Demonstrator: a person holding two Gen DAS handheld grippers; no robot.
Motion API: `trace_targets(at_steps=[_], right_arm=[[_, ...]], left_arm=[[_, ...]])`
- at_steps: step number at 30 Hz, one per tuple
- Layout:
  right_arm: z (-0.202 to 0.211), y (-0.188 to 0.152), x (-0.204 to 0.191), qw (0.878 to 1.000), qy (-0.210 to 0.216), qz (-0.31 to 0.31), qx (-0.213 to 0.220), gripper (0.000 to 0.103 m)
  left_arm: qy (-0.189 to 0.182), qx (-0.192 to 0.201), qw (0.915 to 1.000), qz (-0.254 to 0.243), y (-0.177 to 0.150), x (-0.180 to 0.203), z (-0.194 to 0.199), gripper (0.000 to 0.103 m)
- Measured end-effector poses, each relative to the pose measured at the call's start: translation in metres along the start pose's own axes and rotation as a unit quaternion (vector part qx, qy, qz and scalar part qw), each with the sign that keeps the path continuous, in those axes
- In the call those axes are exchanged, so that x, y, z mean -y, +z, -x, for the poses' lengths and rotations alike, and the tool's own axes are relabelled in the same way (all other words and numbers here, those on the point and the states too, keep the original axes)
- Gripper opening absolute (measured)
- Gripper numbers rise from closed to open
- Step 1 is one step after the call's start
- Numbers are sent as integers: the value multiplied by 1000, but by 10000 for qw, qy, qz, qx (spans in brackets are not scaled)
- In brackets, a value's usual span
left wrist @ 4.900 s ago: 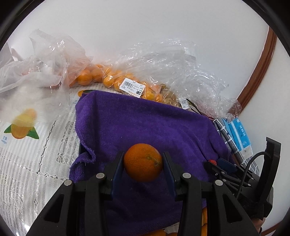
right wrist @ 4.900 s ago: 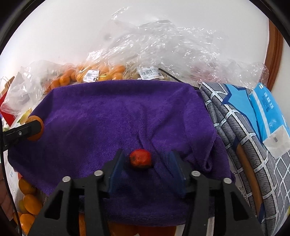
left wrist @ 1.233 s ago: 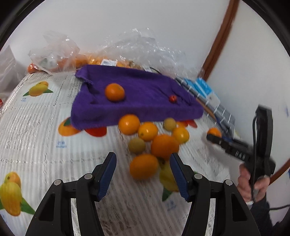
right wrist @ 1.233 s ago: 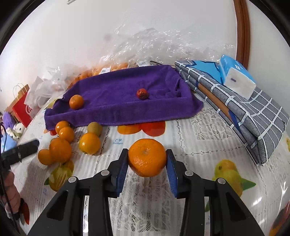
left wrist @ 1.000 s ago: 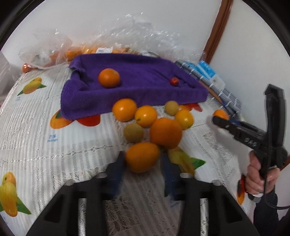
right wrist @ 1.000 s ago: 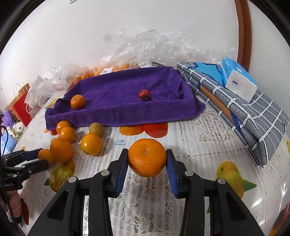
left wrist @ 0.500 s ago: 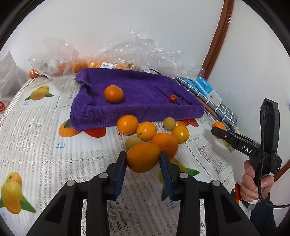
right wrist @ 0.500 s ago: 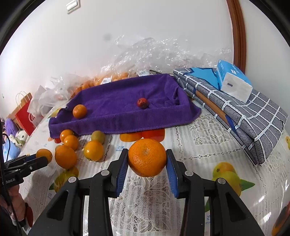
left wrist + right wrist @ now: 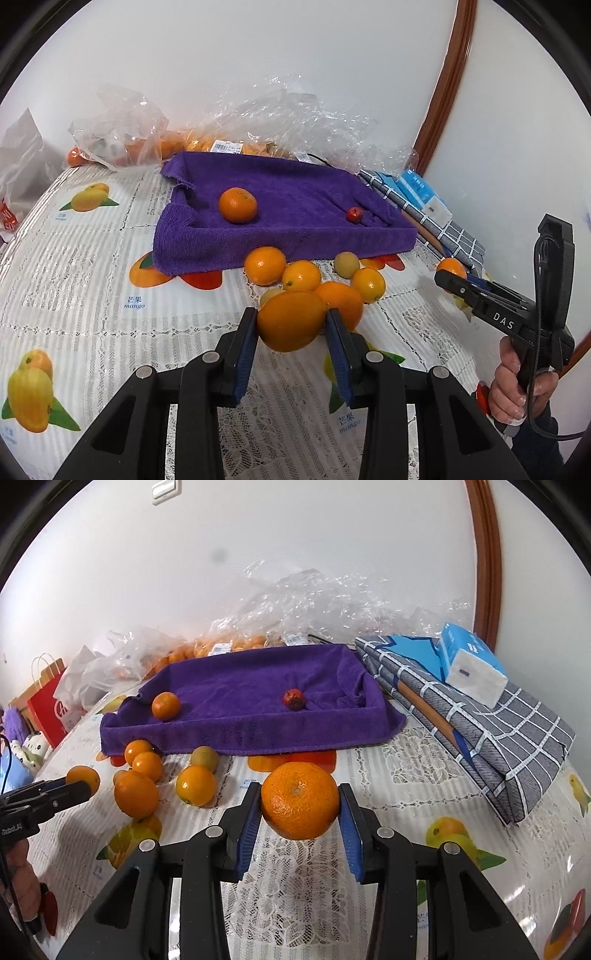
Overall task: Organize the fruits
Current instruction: 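Lift both held oranges and carry them over the purple towel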
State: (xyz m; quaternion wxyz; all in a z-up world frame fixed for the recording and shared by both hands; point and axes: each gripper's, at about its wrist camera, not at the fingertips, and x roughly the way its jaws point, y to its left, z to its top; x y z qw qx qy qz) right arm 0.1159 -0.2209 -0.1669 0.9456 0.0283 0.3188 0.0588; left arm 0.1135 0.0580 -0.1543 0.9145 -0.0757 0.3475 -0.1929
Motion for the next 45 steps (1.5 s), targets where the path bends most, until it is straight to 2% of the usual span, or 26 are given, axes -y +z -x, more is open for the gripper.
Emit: trace_targets(at_steps=[5, 11, 18, 21, 23, 28, 33, 38, 41, 45], right_arm=[[-3, 0, 1, 10000, -17, -15, -87, 41], [1, 0, -2, 10000, -8, 68, 20, 41], [2, 0, -2, 9999, 100, 61, 37, 40], [4, 4, -4, 9998, 187, 33, -53, 40], [7, 11, -6, 9997, 252, 38, -52, 40], [12, 42, -11, 9994, 106, 279, 150, 40], [-6, 76, -6, 9996, 165, 117, 209, 40], [-32, 101, -1, 9998, 64, 6, 207, 40], [-51, 111, -1, 9998, 53, 4, 193, 40], [-77, 103, 6, 9997, 186, -137, 44, 40]], left_arm=[[87, -170, 9998, 104, 0, -4, -7, 35], [100, -198, 9997, 49, -1, -2, -8, 35], [60, 33, 10000, 26, 1, -1, 0, 35], [28, 117, 9997, 201, 7, -5, 4, 35], [60, 93, 9994, 342, 15, -6, 6, 35], [219, 463, 9981, 345, 50, -6, 16, 35], [554, 626, 9950, 540, 83, -17, -3, 35], [647, 708, 9932, 654, 104, -26, -27, 35], [663, 805, 9927, 611, 106, -32, -39, 35], [606, 657, 9930, 773, 97, -42, -48, 35]])
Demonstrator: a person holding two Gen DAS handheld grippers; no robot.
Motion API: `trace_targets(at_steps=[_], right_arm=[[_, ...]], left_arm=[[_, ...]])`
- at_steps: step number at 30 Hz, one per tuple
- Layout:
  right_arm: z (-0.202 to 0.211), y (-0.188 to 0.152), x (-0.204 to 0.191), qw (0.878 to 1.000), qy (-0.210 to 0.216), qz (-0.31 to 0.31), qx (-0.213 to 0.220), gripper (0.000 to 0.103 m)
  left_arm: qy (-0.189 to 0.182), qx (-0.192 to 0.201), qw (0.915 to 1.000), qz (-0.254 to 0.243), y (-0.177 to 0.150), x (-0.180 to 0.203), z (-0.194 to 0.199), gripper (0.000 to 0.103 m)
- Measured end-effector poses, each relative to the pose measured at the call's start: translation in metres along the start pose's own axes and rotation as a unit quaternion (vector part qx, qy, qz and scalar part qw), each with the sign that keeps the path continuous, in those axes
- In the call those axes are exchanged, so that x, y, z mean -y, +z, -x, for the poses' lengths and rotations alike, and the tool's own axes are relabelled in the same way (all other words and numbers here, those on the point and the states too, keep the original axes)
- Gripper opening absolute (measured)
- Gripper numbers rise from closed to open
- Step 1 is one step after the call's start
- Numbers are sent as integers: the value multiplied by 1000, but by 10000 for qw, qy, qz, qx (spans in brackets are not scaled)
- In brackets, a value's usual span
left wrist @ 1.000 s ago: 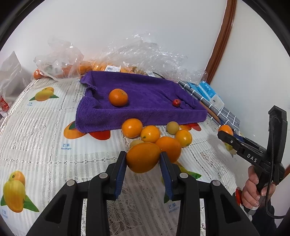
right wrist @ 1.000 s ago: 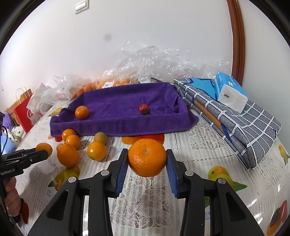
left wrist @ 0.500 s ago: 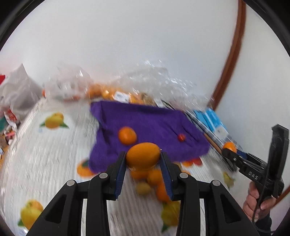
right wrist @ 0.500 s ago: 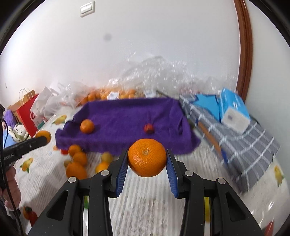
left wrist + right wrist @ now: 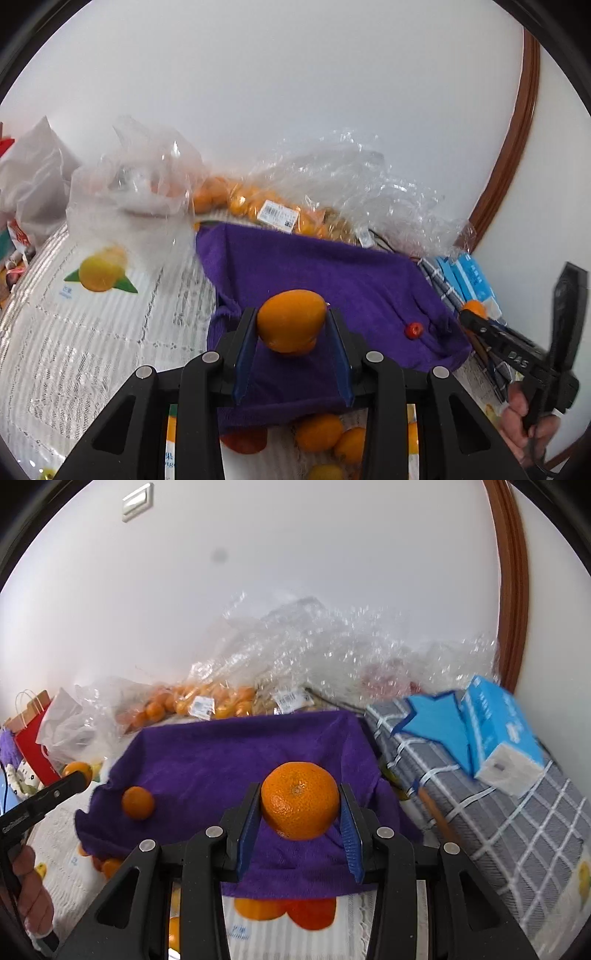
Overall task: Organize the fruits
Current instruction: 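Lift both held oranges and carry them over the purple towel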
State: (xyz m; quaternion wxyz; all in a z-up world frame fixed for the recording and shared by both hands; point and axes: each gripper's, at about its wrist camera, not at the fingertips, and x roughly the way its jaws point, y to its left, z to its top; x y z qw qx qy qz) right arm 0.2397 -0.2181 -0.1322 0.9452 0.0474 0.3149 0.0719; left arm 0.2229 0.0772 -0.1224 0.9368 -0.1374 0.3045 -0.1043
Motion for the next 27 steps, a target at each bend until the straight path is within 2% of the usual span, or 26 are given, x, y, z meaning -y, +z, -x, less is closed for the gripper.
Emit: trace_targets(at_steps=[2, 6, 10, 14, 27], right_arm=[[-12, -2, 3, 9997, 26, -41, -244, 40], [-17, -4, 9, 9998, -73, 1, -179, 40], [-21, -9, 14, 9998, 29, -112, -169, 40], [-27, -10, 13, 9999, -16, -86, -144, 40], [-39, -14, 13, 9994, -48, -39, -353, 41]], left_arm=[[99, 12, 9999, 38, -2, -2, -2, 35], [-5, -116, 9996, 242, -5, -7, -11, 35], [110, -152, 9998, 106, -9, -2, -17, 35], [70, -260, 9996, 34, -13, 3, -22, 35], [158, -528, 9984, -151, -19, 10, -35, 35]])
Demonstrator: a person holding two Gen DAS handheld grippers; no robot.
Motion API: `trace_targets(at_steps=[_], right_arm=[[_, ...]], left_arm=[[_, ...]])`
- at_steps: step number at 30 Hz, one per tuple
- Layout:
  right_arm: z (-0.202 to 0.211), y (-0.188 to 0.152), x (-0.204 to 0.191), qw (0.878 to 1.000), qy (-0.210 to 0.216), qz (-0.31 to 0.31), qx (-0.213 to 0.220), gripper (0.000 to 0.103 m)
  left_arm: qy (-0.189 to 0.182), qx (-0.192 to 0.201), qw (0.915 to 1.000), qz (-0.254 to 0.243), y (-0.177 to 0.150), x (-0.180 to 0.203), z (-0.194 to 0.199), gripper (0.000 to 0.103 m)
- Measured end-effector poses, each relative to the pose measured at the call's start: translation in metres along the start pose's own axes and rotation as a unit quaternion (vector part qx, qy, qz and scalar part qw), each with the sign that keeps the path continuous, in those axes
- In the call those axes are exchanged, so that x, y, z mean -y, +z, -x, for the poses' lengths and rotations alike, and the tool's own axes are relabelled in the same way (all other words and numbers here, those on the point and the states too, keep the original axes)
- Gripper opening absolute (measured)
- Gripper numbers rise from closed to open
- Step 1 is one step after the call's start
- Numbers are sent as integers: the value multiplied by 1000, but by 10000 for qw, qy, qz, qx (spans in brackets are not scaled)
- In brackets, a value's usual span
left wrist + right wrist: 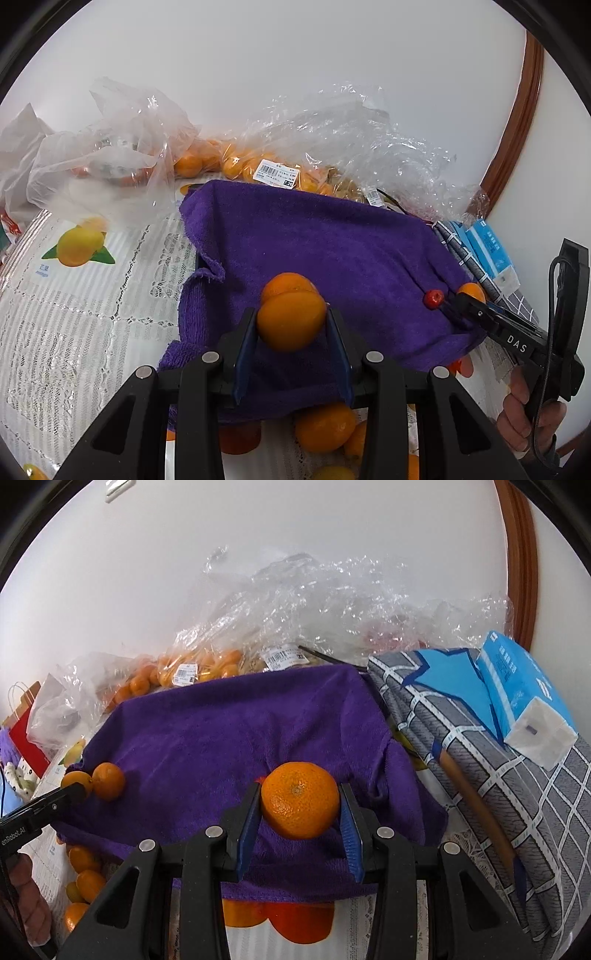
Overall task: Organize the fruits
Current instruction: 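Lift both held oranges and carry them over the purple towel, then open the right tool to drop its orange on the towel while the left tool releases its orange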
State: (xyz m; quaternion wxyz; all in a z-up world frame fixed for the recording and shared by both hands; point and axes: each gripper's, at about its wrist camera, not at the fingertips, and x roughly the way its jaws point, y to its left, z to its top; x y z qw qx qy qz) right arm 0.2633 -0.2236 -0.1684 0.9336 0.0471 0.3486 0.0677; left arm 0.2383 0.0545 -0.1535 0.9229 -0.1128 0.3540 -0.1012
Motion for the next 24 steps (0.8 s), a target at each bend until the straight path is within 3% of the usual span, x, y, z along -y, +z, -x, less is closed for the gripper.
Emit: trace_targets(at_steps=[10, 15, 18, 24], right_arm=[[5, -3, -1, 9999, -38, 44, 101, 41], [14, -5, -5, 9995, -149, 119, 259, 52], [21, -8, -8, 9987, -230, 186, 418, 61], [36, -9, -11, 9967, -347, 223, 698, 62]], left_arm=[[-9, 46, 10000, -29, 2, 1, -1, 35], [-96, 83, 9999, -26, 4, 3, 2, 36], [-124, 248, 9996, -90, 4, 5, 8, 43], [-128, 339, 9992, -181, 5, 10, 11, 44]])
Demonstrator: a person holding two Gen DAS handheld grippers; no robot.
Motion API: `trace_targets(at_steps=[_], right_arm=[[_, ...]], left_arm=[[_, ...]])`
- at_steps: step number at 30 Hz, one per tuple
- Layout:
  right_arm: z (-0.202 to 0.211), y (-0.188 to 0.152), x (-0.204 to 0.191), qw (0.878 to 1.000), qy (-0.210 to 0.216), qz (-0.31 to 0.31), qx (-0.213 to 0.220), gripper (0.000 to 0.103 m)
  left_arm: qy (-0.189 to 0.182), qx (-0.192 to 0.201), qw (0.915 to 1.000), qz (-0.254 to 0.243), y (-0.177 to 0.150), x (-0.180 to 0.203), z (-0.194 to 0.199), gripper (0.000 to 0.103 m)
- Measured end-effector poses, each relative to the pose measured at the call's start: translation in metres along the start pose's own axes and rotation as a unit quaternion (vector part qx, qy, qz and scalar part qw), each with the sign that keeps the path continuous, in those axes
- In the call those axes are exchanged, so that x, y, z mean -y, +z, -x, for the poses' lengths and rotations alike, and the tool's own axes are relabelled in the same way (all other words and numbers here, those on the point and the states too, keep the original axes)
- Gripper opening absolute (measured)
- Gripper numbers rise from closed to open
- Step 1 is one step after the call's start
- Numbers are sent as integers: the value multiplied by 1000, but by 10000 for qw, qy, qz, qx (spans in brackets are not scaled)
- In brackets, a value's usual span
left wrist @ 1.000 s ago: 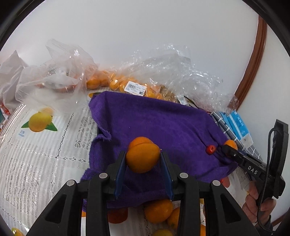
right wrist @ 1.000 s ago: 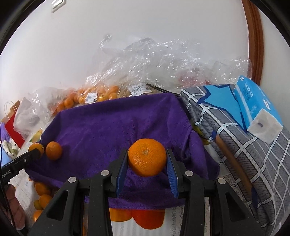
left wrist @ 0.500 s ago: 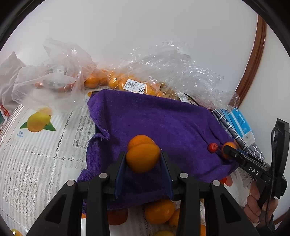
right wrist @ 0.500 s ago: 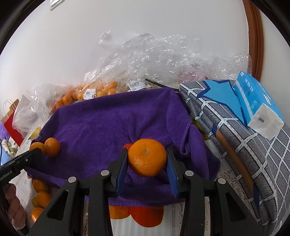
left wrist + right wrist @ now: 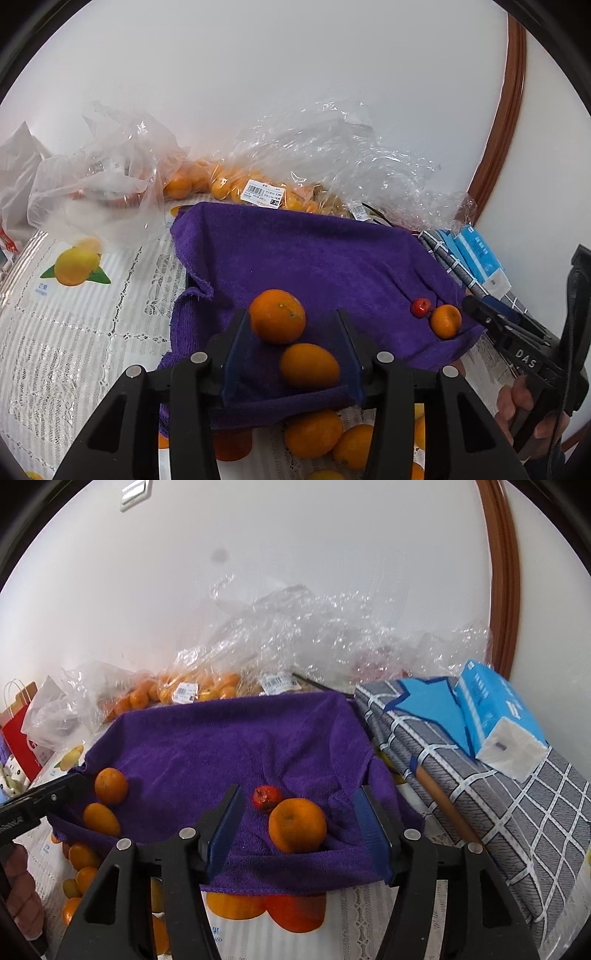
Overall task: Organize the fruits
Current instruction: 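Open the right tool to drop its orange on the towel while the left tool releases its orange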
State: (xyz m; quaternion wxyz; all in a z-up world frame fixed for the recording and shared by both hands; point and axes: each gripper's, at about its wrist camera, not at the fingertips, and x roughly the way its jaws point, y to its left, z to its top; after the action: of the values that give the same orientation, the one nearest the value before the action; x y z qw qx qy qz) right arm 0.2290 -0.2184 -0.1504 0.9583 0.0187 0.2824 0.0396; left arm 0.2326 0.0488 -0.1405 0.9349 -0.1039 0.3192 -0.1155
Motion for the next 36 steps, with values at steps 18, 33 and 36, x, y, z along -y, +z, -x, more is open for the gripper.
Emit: trace_targets(at_steps=[18, 33, 36], right_arm=[[52, -55, -44, 9955, 511, 113, -792, 61], [30, -62, -72, 9876, 964, -21, -1237, 51], [23, -63, -76, 9848, 998, 101, -1418, 42]], left_arm=[[39, 208, 9993, 304, 4, -11, 13, 47], [47, 343, 9973, 652, 9, -29, 23, 48], [32, 324, 9968, 734, 10, -32, 22, 48]])
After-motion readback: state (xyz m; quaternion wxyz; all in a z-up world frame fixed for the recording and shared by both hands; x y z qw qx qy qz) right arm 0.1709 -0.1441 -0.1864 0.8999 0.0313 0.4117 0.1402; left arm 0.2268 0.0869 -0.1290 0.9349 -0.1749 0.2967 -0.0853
